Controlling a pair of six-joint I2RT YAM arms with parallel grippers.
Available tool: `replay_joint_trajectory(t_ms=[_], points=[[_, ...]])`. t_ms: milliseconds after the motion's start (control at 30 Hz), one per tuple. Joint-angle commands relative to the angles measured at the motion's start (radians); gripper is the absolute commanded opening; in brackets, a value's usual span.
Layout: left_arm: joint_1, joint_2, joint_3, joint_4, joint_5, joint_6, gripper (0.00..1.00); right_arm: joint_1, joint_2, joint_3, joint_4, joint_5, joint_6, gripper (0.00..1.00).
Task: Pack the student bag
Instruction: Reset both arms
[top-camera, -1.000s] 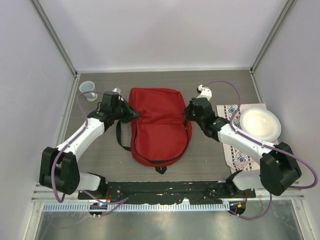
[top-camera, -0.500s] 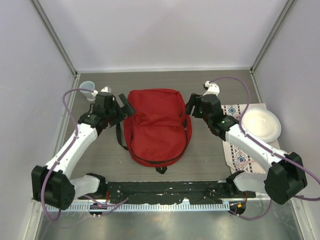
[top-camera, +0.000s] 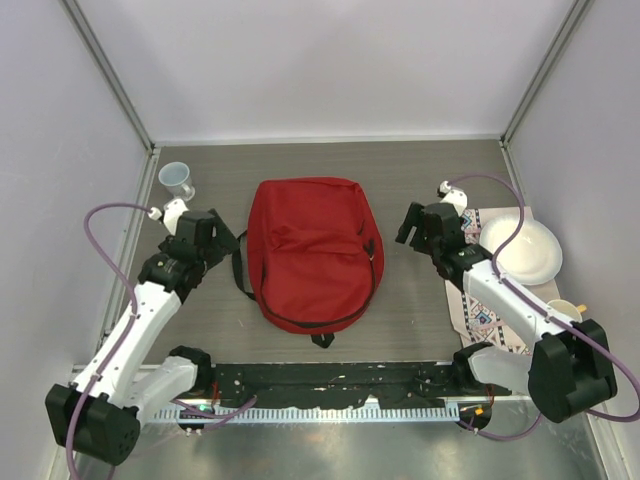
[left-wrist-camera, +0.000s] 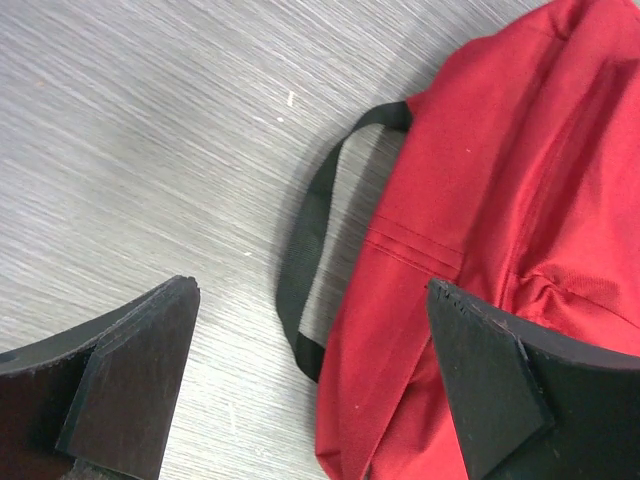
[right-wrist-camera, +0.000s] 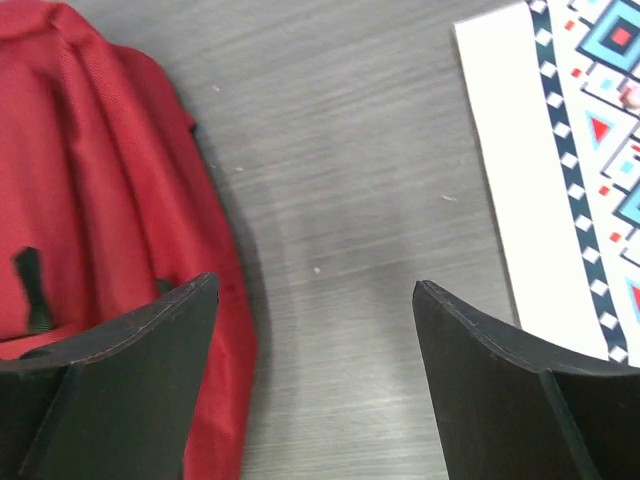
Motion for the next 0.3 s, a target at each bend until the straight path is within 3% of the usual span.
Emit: replay_joint_trajectory(t_ms=[0,133,267], points=[[0.004,-0.054,-0.031,0.002,-0.123,-0.038,0.99,-0.001,-0.04,-0.03,0.011,0.123,0.0,0.84],[0.004,-0.065,-0.047,0.008,-0.138,-0.035,1.0,-0.003,-0.06,-0.046,0.01,0.268,-0.027,0.85],[0.004,-0.04,-0.041,0.002,-0.151,-0.026,0.99,-0.003,-0.119,-0.128,0.118,0.404,-0.099,0.87]])
